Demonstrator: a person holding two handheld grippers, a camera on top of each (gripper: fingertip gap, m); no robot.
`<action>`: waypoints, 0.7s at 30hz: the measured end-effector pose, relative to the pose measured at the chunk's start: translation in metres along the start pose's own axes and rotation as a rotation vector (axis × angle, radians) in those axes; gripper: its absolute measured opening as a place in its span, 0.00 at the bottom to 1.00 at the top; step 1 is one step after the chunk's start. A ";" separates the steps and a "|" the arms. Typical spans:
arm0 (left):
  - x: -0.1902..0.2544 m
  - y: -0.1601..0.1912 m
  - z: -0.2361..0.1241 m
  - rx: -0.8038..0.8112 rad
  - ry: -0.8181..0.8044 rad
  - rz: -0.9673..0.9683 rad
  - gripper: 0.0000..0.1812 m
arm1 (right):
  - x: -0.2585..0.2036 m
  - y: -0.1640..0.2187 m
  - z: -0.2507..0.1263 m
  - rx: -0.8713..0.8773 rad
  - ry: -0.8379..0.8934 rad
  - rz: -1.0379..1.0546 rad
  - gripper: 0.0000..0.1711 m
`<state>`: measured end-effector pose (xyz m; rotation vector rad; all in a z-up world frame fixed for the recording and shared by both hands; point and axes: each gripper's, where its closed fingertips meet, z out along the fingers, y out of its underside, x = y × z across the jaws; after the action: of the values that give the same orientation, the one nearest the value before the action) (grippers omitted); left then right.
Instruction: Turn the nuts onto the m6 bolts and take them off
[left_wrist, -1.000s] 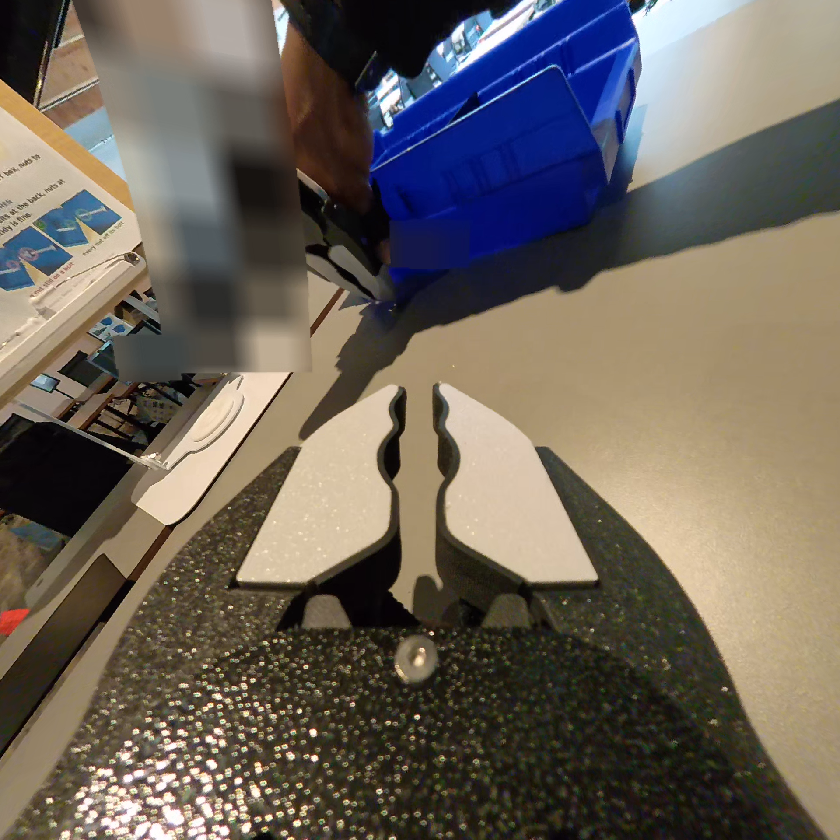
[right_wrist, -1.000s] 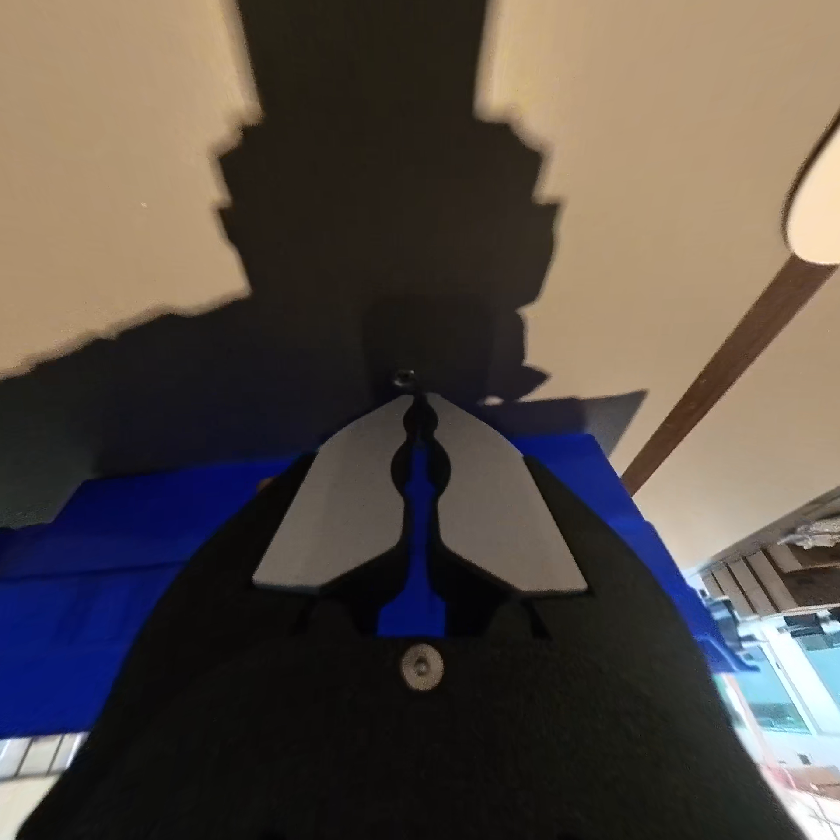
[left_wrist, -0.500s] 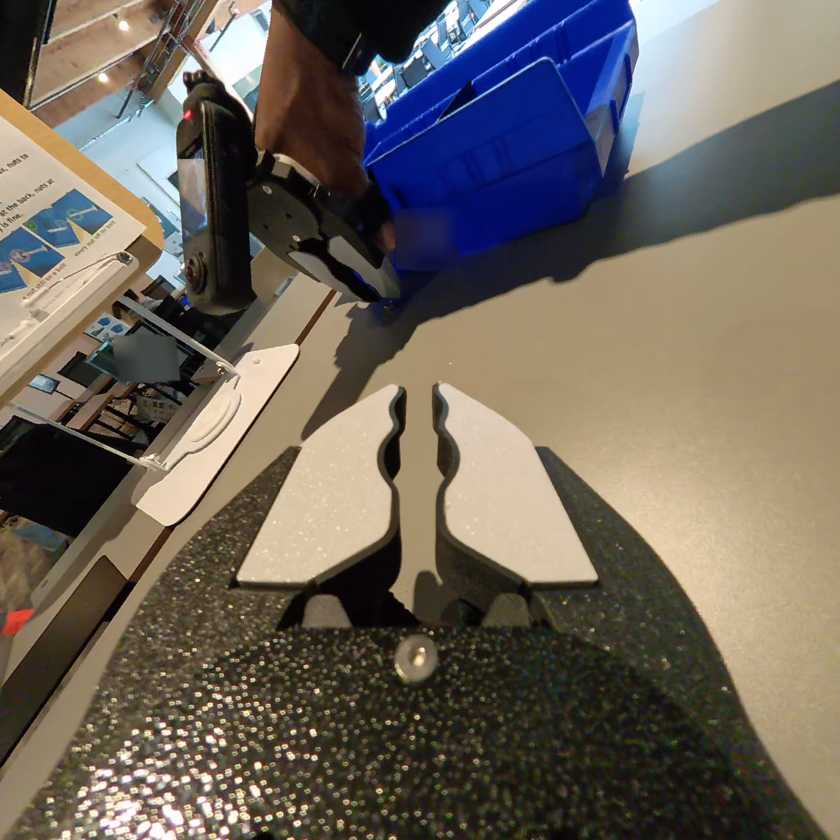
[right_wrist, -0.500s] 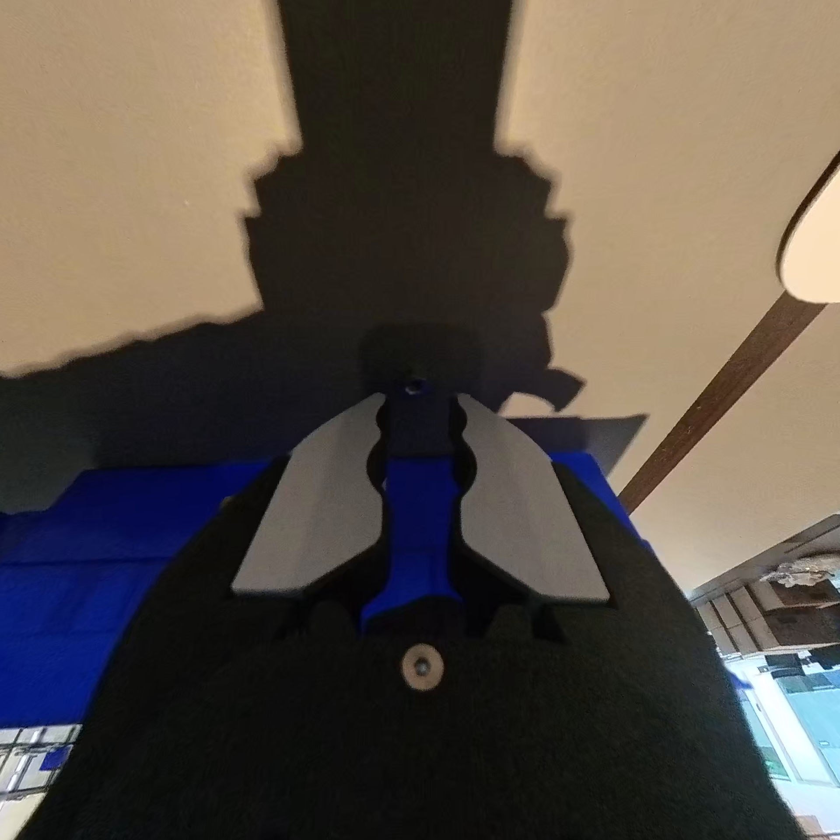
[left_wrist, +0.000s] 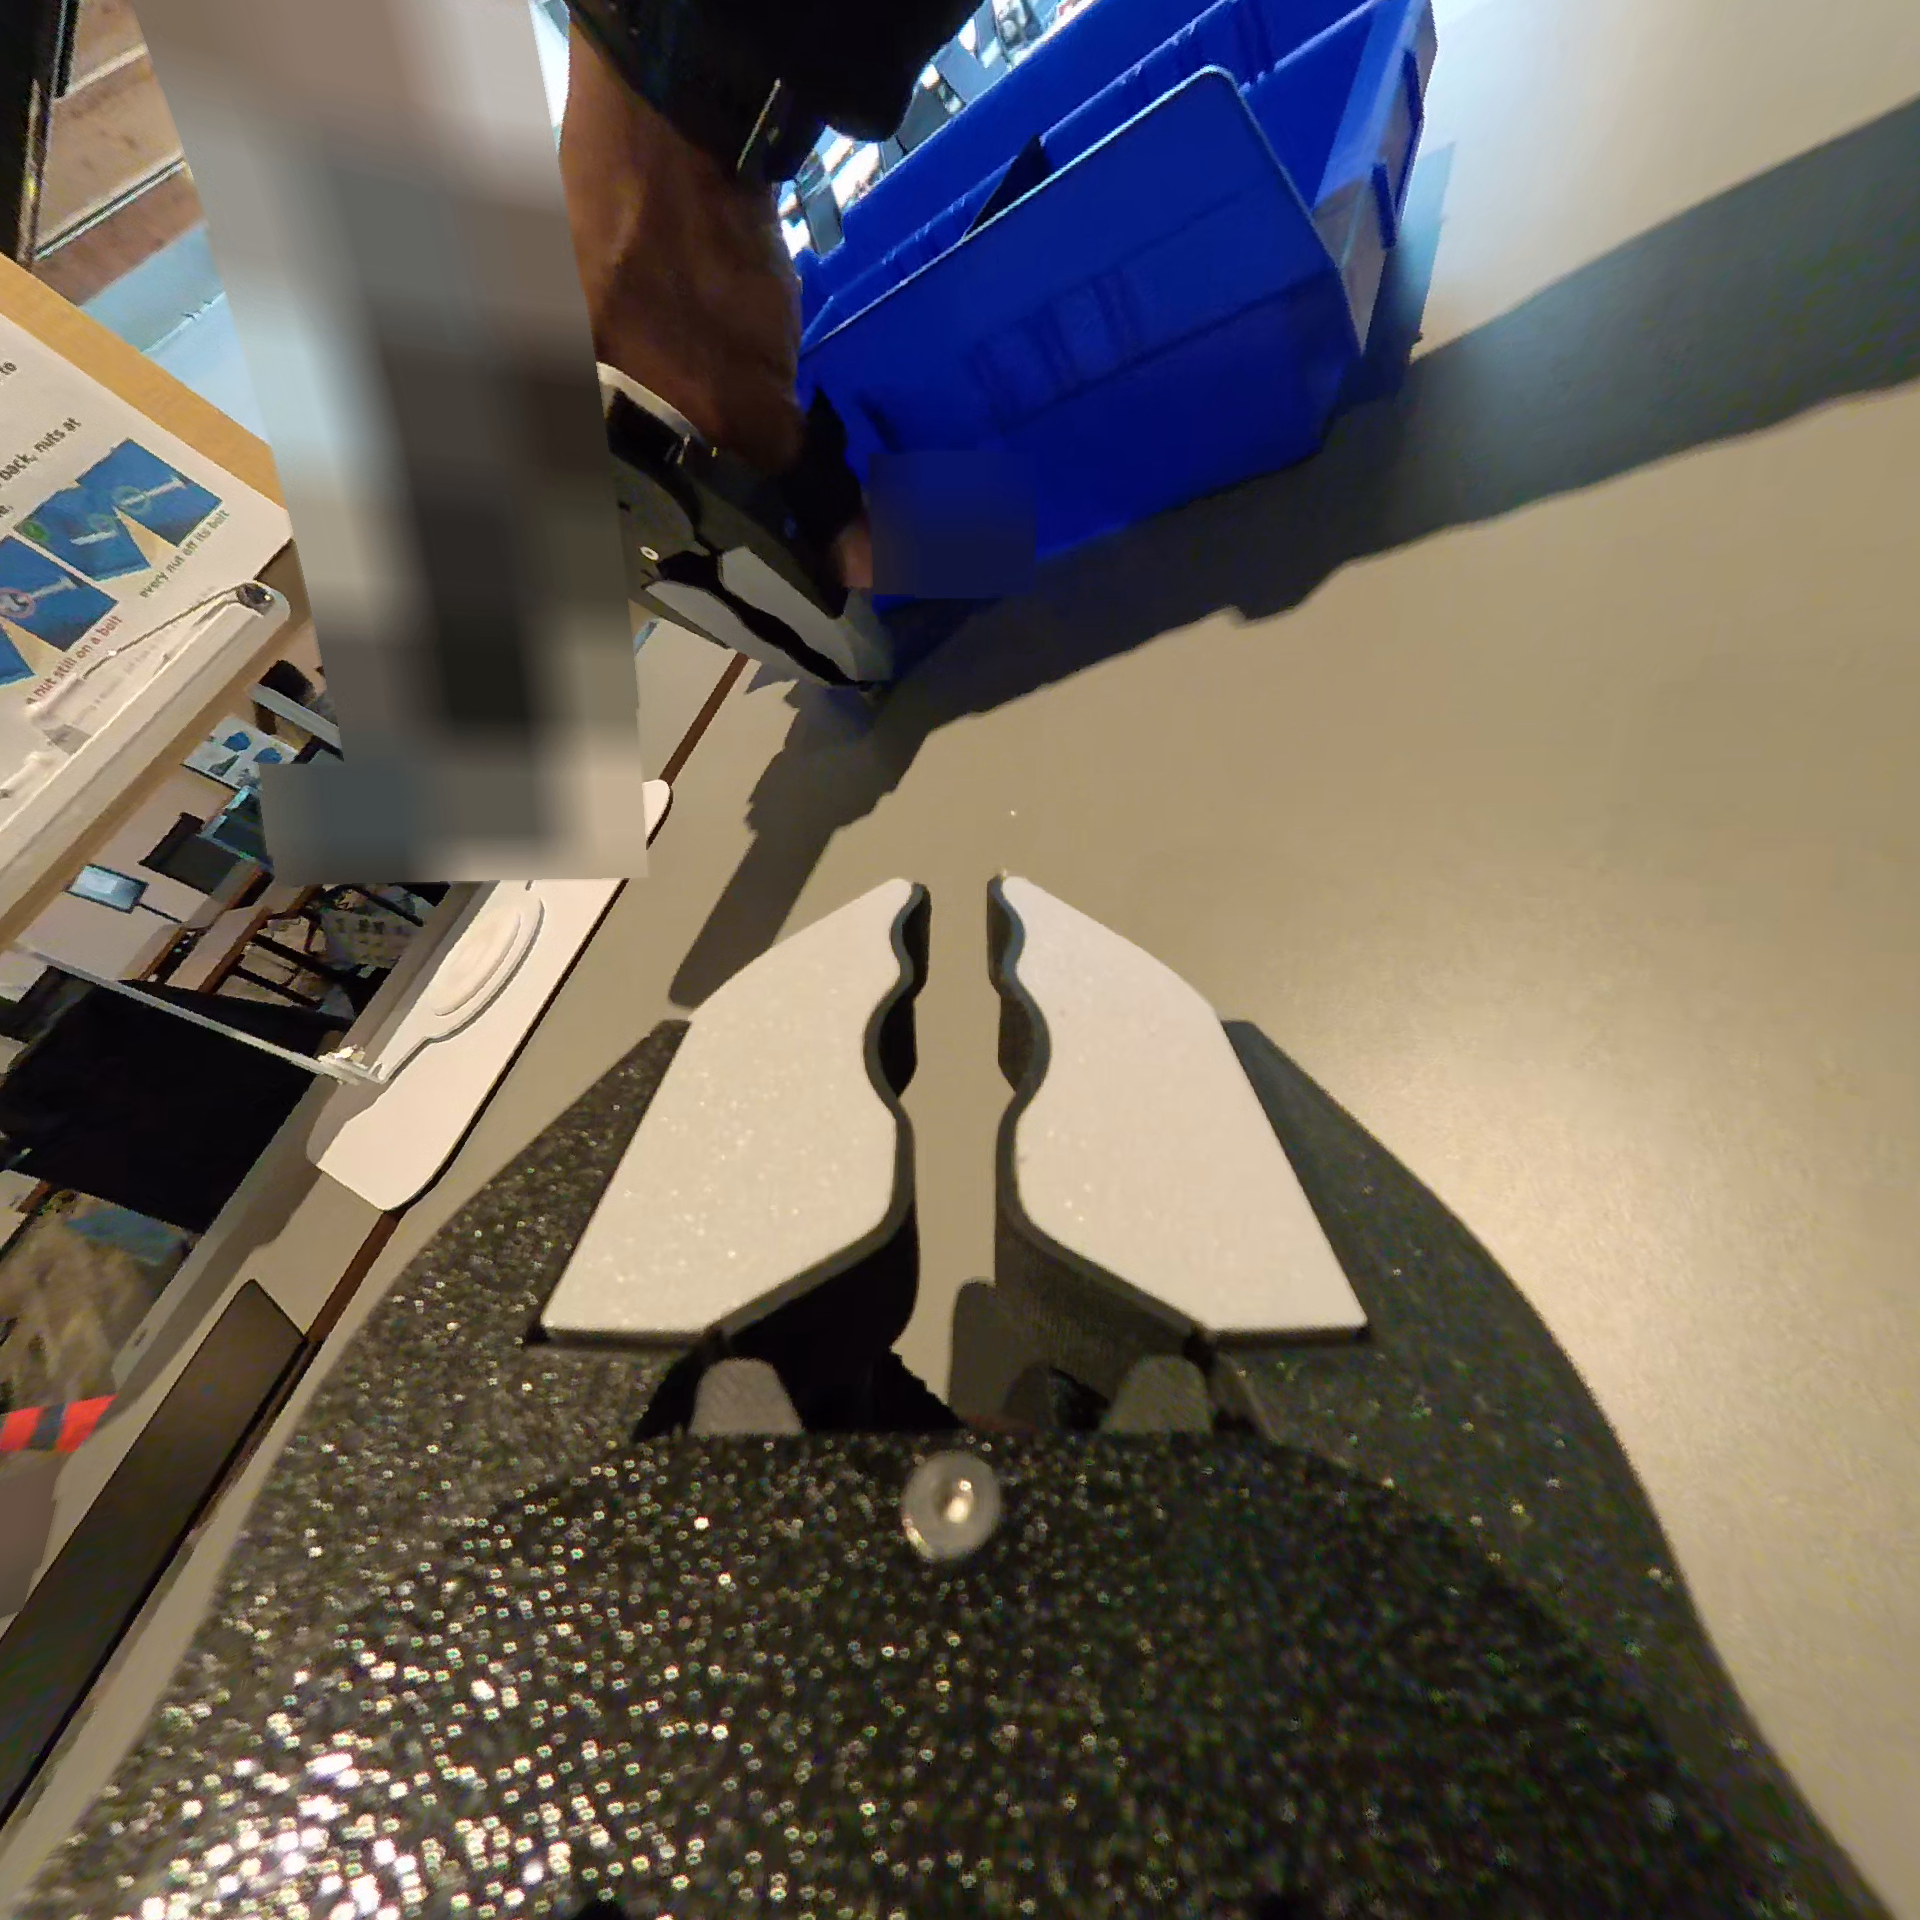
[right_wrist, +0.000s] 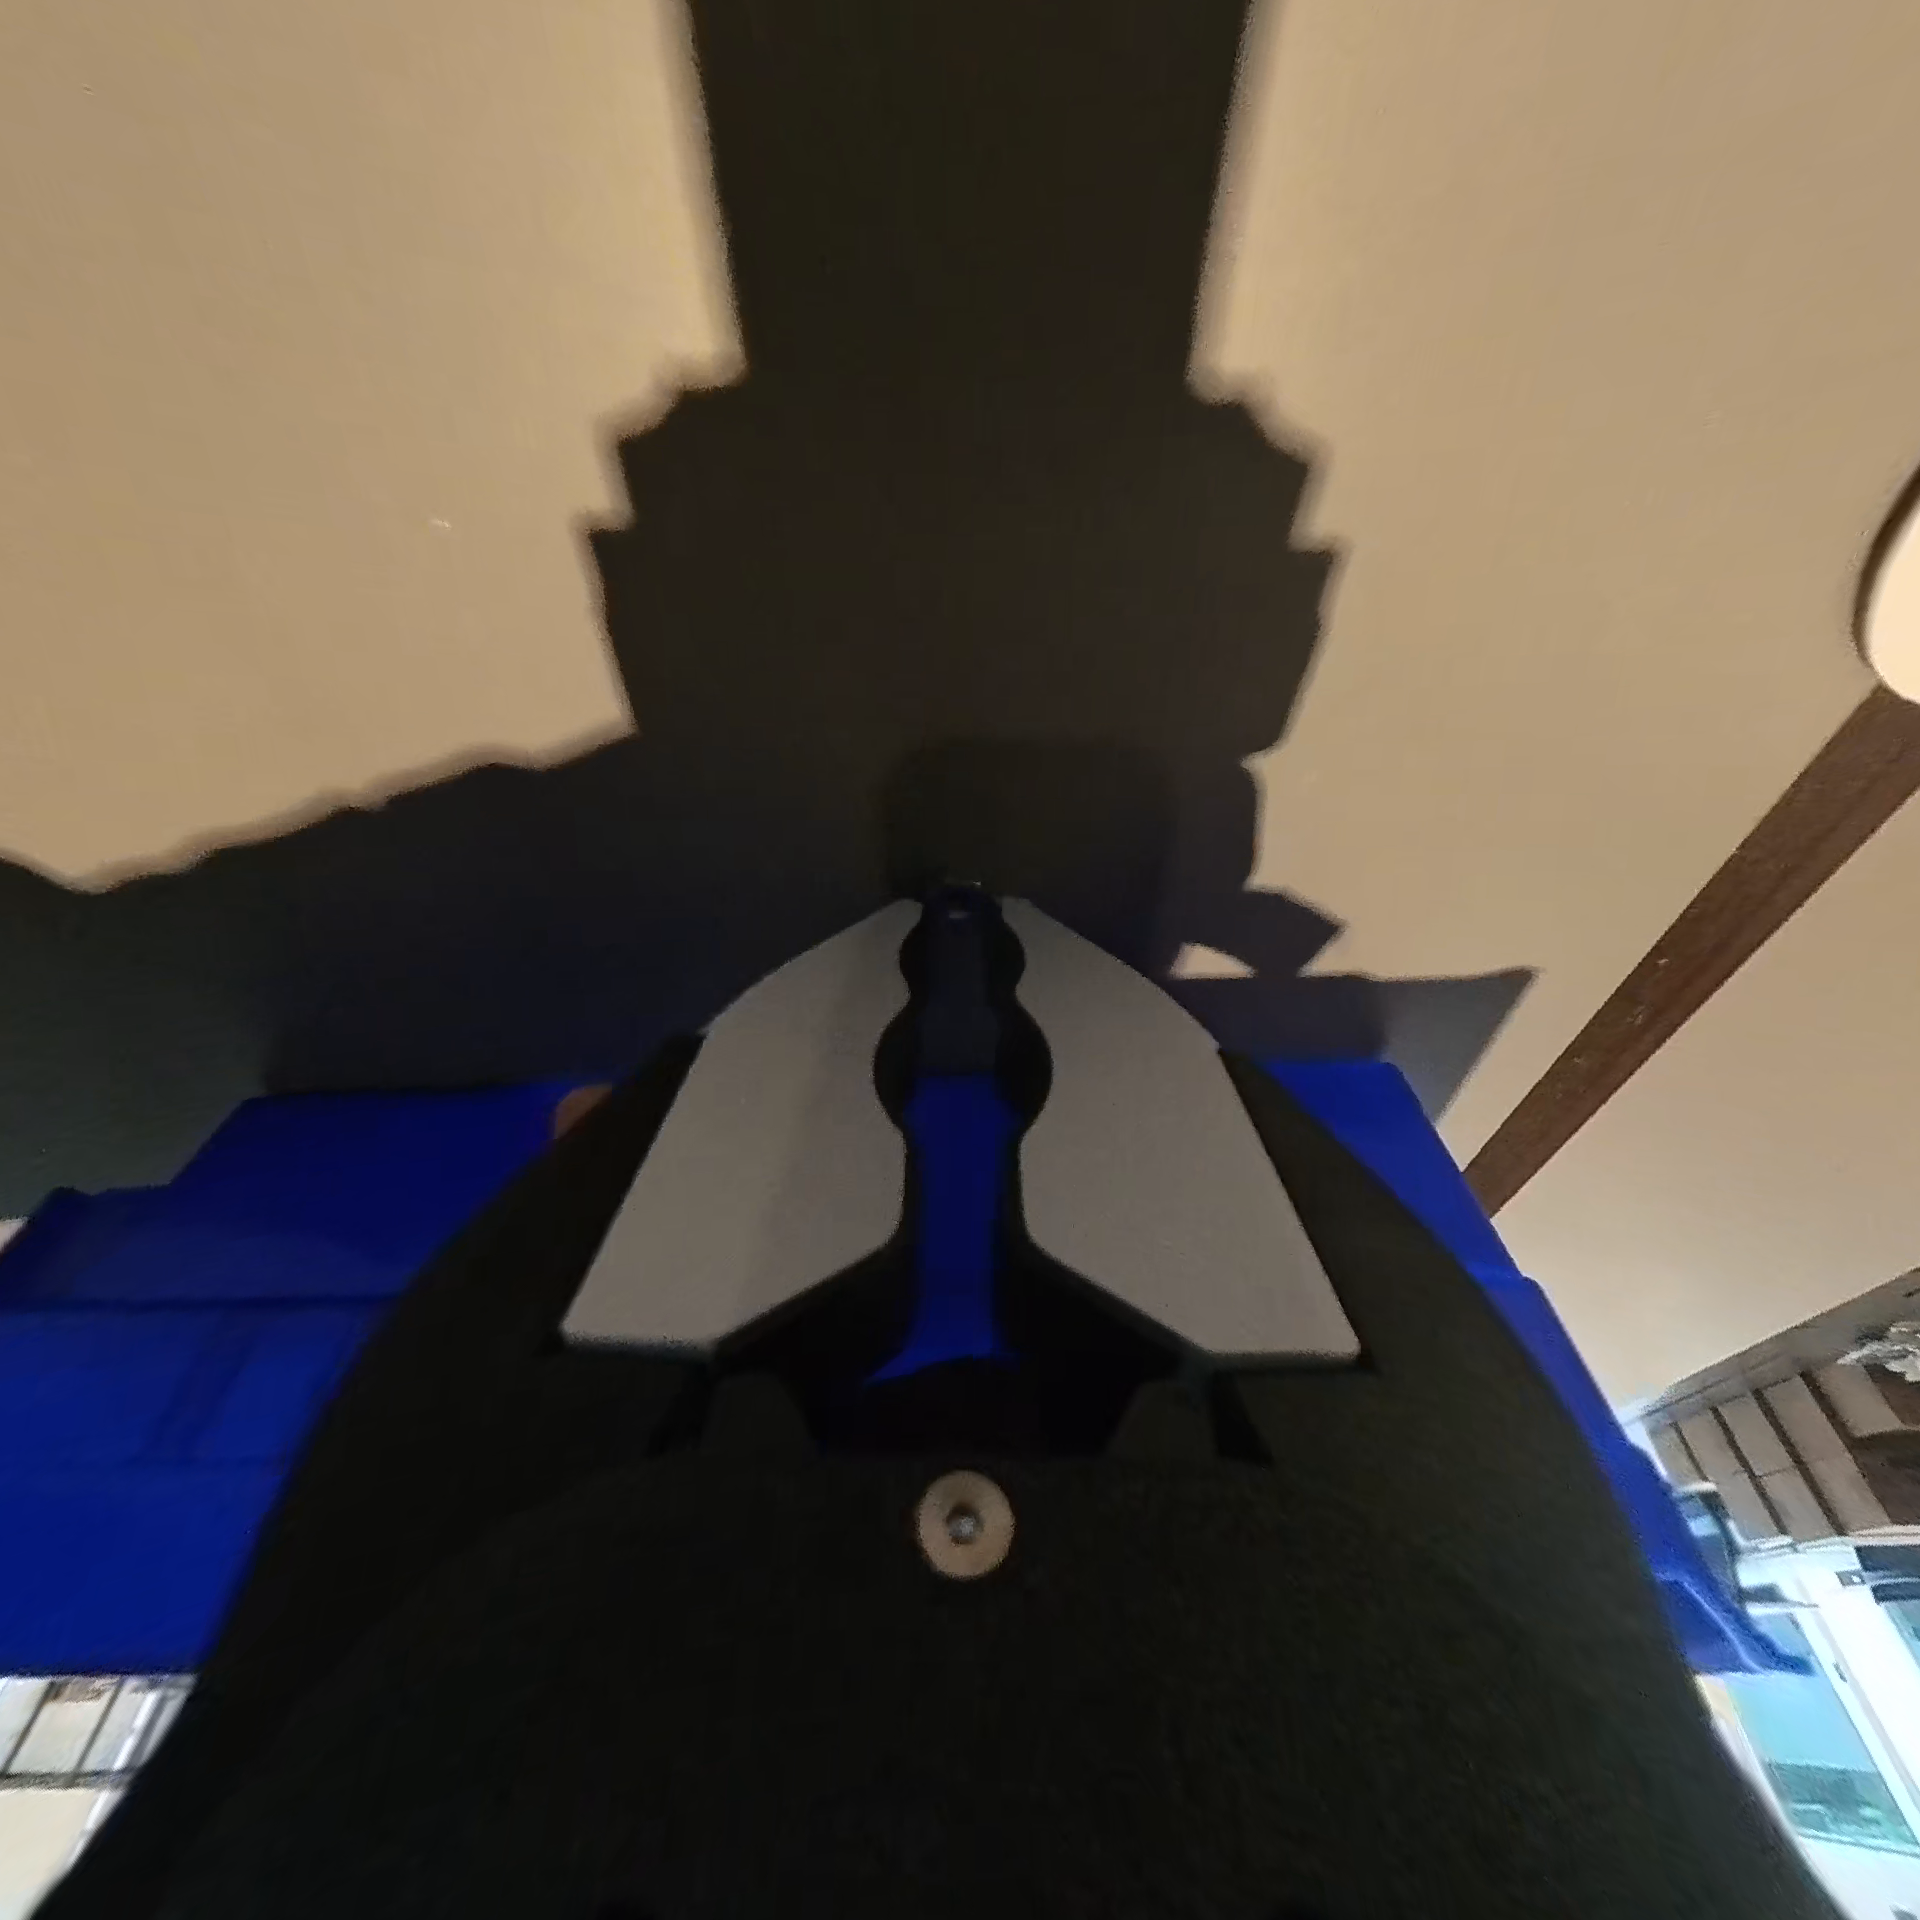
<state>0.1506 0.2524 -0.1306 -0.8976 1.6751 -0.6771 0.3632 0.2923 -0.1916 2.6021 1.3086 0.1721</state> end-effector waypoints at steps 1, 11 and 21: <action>0.000 0.000 0.000 0.000 0.001 0.002 0.06 | 0.001 0.000 0.000 -0.001 0.016 -0.001 0.06; -0.001 -0.002 -0.002 0.014 -0.001 -0.010 0.06 | -0.006 0.001 -0.105 0.420 0.334 0.098 0.03; 0.001 0.001 0.000 -0.011 0.001 0.005 0.05 | -0.101 0.145 -0.042 0.605 0.187 0.629 0.04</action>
<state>0.1503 0.2524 -0.1317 -0.9011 1.6828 -0.6650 0.4075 0.1334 -0.1153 3.5280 0.5856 0.1339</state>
